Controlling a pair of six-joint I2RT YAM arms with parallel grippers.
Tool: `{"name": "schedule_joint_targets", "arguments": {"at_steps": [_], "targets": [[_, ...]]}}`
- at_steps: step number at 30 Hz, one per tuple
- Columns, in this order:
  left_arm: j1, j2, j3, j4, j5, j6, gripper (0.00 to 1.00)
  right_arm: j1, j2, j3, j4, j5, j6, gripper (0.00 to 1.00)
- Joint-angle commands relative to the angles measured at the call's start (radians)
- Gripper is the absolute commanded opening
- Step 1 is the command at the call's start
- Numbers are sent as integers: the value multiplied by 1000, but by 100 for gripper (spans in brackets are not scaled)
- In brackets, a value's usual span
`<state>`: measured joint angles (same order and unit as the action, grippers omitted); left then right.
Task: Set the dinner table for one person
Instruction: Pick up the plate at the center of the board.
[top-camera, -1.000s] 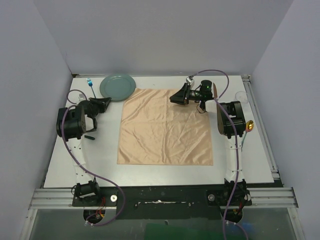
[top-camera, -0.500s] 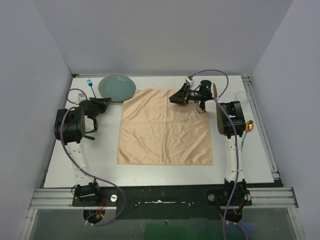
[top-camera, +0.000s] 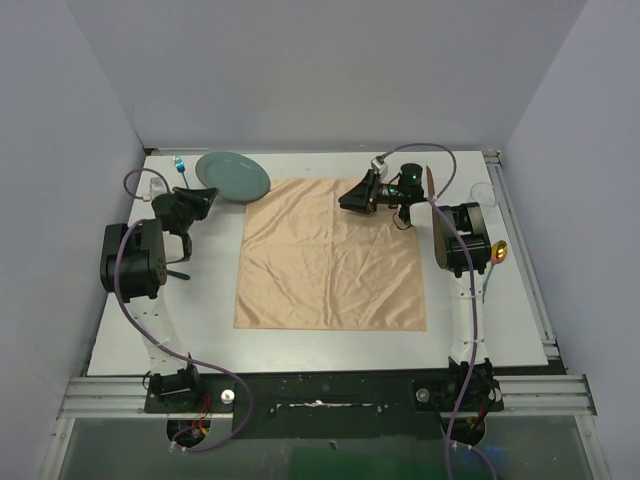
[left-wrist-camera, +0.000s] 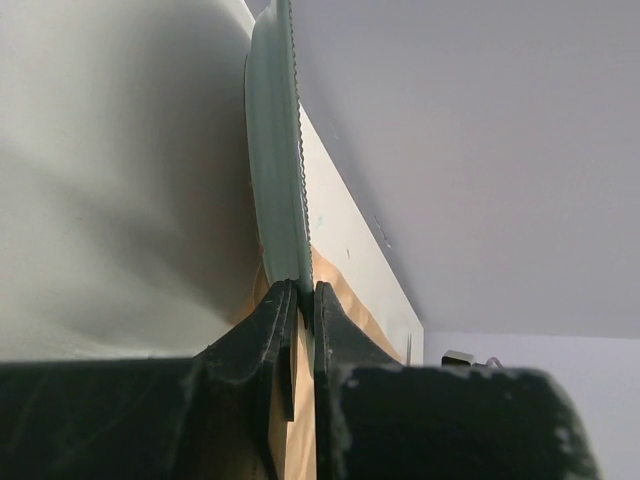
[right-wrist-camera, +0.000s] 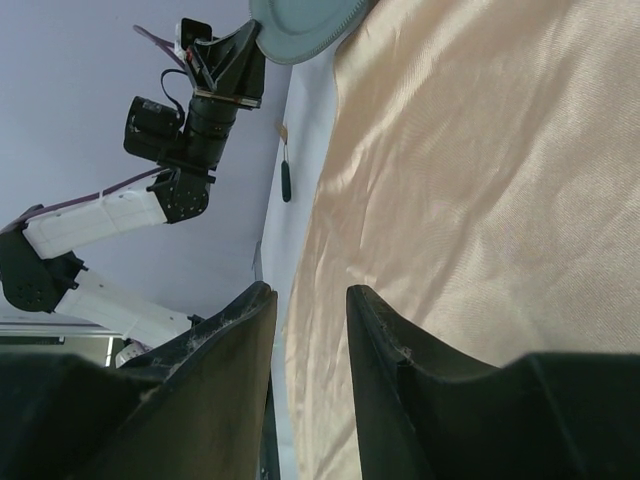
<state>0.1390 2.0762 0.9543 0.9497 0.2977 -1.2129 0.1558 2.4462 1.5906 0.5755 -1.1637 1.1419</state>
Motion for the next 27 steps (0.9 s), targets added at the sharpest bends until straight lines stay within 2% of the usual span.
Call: {"name": "schedule_joint_targets", "arguments": {"at_steps": [1, 11, 15, 22, 27], "targets": [[3, -122, 1, 108, -8, 18, 0, -2, -52, 13, 65, -7, 11, 35], [36, -206, -186, 189, 22, -36, 0, 4, -4, 121, 99, 7, 84, 35], [40, -232, -180, 147, 13, -13, 0, 17, -14, 105, 122, -1, 90, 35], [48, -304, -193, 136, 53, -62, 0, 31, -6, 75, 126, 19, 78, 35], [48, -374, -246, 38, 73, -28, 0, 57, 85, 170, 161, 39, 129, 23]]}}
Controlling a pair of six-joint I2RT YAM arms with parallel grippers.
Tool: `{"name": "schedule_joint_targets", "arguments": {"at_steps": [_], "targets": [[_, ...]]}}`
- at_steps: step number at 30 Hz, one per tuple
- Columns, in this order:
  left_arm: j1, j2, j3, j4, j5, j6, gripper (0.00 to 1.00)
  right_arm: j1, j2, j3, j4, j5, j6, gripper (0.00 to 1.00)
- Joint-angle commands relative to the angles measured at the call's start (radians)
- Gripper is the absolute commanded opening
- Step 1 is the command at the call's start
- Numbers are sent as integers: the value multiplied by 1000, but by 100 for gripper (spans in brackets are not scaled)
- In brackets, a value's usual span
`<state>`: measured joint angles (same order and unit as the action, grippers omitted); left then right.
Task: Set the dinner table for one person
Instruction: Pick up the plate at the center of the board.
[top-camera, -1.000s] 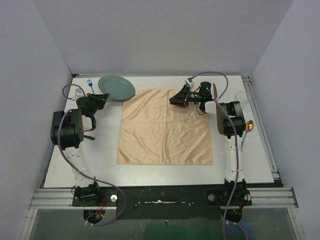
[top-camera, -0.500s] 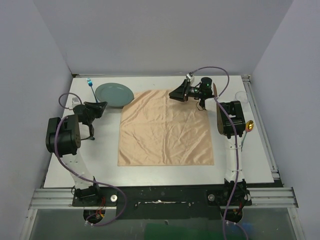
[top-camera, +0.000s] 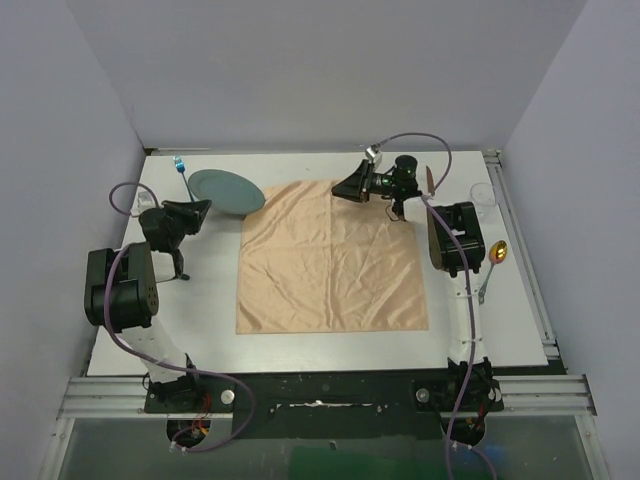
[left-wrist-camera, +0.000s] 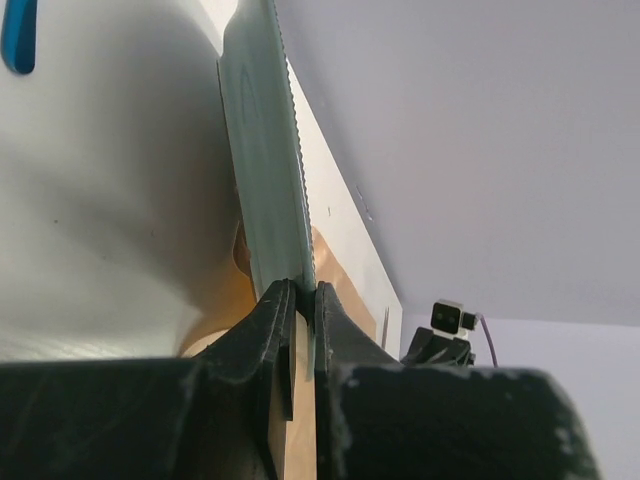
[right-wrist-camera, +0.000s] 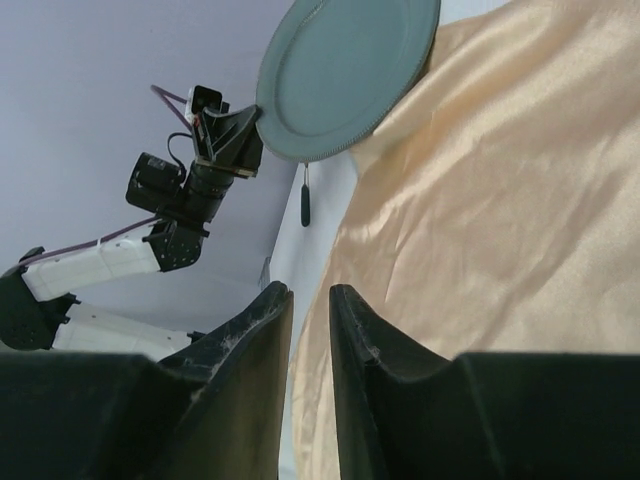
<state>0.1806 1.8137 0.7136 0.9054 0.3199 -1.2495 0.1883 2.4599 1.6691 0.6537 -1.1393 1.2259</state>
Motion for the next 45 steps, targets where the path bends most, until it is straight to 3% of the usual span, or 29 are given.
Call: {"name": "schedule_joint_targets", "arguments": {"at_steps": [1, 5, 10, 17, 23, 30, 35, 39, 45], "targets": [[7, -116, -12, 62, 58, 19, 0, 32, 97, 135, 100, 14, 71, 22], [7, -105, -16, 4, 85, 46, 0, 69, 200, 268, 205, 31, 197, 23], [5, -47, -14, 6, 138, 32, 0, 112, 288, 413, 111, 76, 169, 23], [-7, -7, 10, -78, 197, 81, 0, 178, 325, 409, 163, 133, 207, 23], [-19, 14, 13, -118, 259, 99, 0, 233, 332, 446, 36, 144, 117, 23], [-20, -24, 8, -204, 326, 157, 0, 242, 322, 434, 13, 189, 82, 23], [-20, -91, 16, -317, 335, 226, 0, 241, 295, 457, -130, 223, -49, 22], [-20, -129, 35, -407, 311, 286, 0, 235, 241, 475, -357, 297, -245, 22], [-20, -132, 44, -429, 309, 303, 0, 214, 202, 486, -537, 364, -402, 23]]}}
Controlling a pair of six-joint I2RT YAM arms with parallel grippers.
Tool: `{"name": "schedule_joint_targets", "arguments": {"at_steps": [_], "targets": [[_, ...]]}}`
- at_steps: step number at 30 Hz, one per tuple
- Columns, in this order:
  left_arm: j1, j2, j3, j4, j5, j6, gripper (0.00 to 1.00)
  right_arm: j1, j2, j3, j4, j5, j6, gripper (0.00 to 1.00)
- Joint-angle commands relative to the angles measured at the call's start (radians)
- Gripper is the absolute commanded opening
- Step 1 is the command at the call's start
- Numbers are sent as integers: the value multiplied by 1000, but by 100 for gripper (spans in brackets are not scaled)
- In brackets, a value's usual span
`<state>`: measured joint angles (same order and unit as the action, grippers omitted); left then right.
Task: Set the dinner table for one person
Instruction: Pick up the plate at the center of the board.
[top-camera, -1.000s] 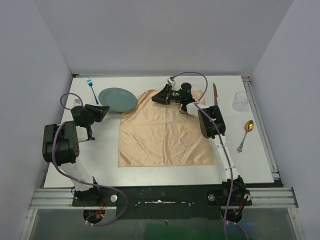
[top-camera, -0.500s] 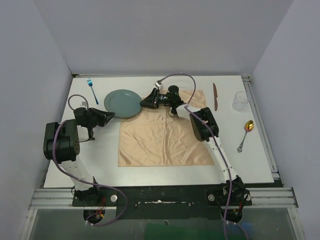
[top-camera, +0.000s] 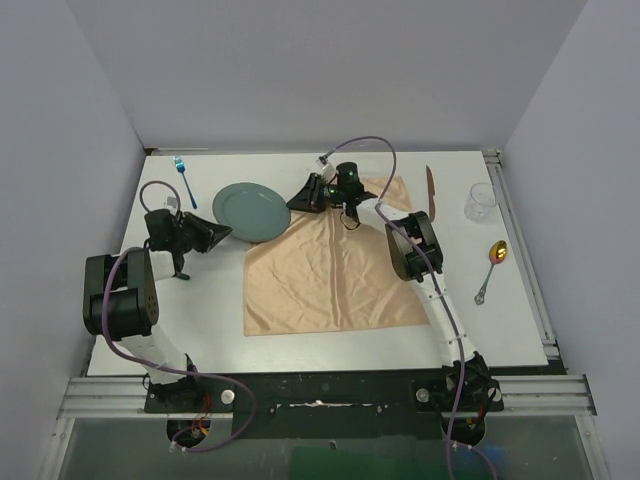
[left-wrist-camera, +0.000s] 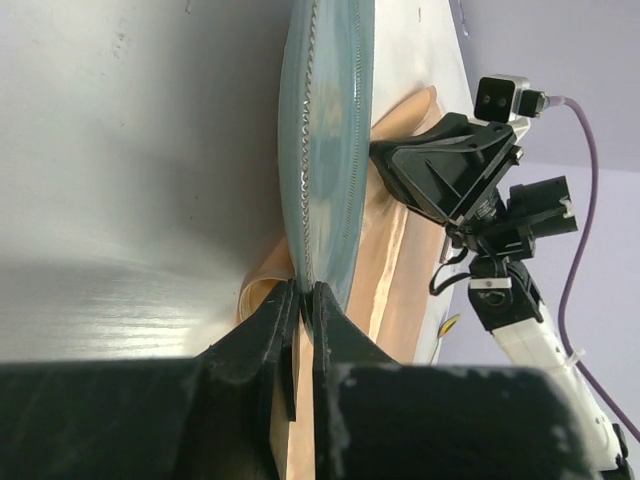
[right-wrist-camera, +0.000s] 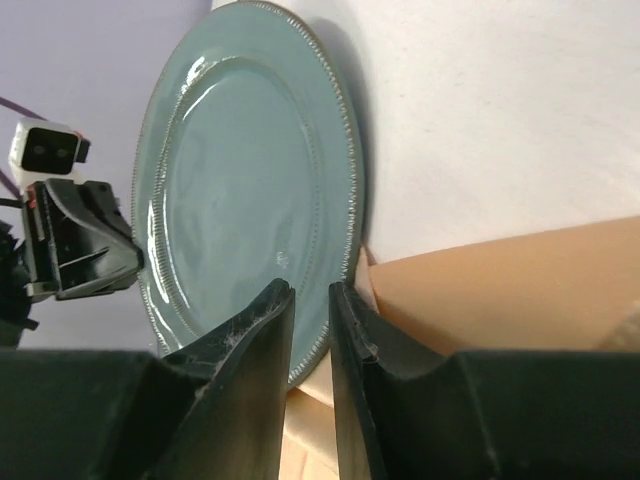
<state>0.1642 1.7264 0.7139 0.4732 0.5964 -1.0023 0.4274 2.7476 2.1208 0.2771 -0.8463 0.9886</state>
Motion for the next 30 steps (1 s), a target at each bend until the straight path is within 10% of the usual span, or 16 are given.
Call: {"name": "schedule_joint_targets", "arguments": {"at_steps": [1, 30], "targets": [[-4, -42, 44, 4, 31, 55, 0, -29, -89, 36, -175, 73, -177, 23], [-45, 188, 127, -9, 71, 111, 0, -37, -73, 93, -317, 74, -287, 25]]}}
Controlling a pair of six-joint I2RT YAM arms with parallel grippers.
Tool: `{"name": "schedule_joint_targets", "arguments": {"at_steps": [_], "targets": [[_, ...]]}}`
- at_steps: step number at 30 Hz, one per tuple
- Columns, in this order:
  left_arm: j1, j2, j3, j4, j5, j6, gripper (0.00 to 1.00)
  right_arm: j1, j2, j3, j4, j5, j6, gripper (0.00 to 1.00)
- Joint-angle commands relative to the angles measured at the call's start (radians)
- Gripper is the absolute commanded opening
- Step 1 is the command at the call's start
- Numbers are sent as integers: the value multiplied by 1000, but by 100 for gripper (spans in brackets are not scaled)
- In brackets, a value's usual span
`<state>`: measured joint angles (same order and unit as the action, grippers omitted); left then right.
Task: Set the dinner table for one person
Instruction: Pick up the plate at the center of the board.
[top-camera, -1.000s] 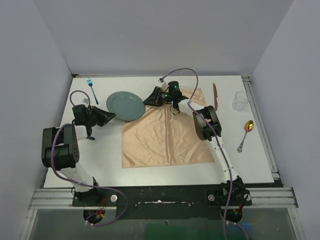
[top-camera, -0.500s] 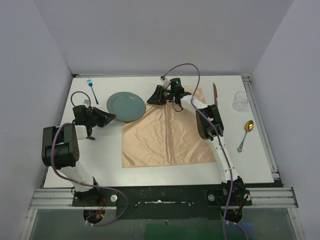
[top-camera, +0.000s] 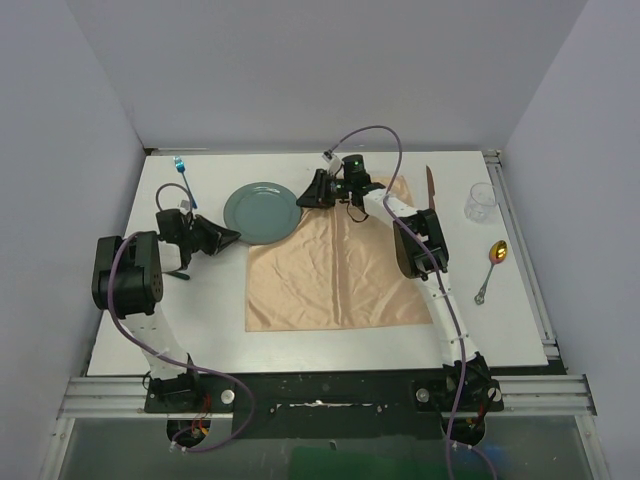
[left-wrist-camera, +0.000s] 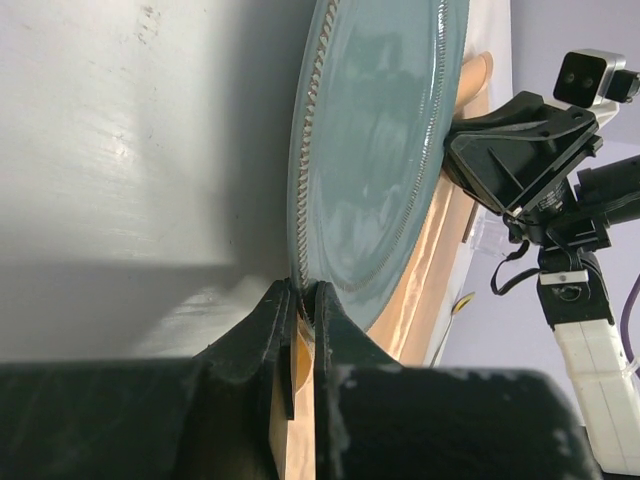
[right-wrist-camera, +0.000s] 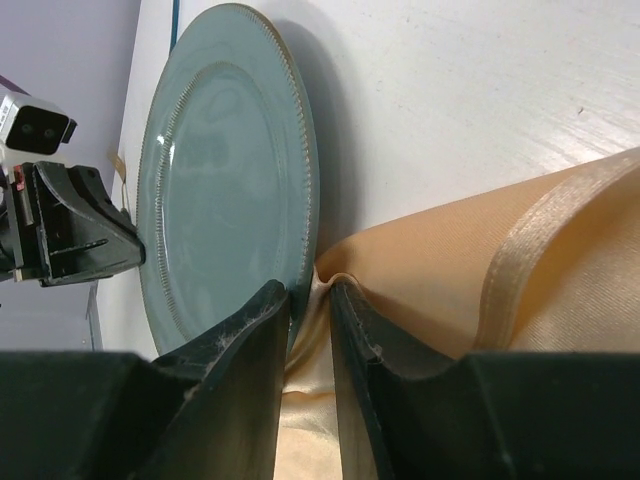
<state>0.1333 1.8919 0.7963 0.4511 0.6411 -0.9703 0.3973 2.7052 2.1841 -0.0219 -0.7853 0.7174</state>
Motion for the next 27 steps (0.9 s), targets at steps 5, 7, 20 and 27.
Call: {"name": "schedule_joint_targets", "arguments": {"at_steps": [5, 7, 20, 27], "targets": [[-14, 38, 51, -3, 13, 92, 0, -6, -19, 23, -17, 7, -10, 25], [-14, 40, 52, -7, 13, 96, 0, -7, -19, 16, -16, 2, -9, 25], [26, -6, 38, -65, -41, 122, 0, -40, -86, -65, 41, 7, 15, 24], [42, -7, 33, -78, -53, 129, 0, -53, -91, -68, 186, -18, 115, 23]]}}
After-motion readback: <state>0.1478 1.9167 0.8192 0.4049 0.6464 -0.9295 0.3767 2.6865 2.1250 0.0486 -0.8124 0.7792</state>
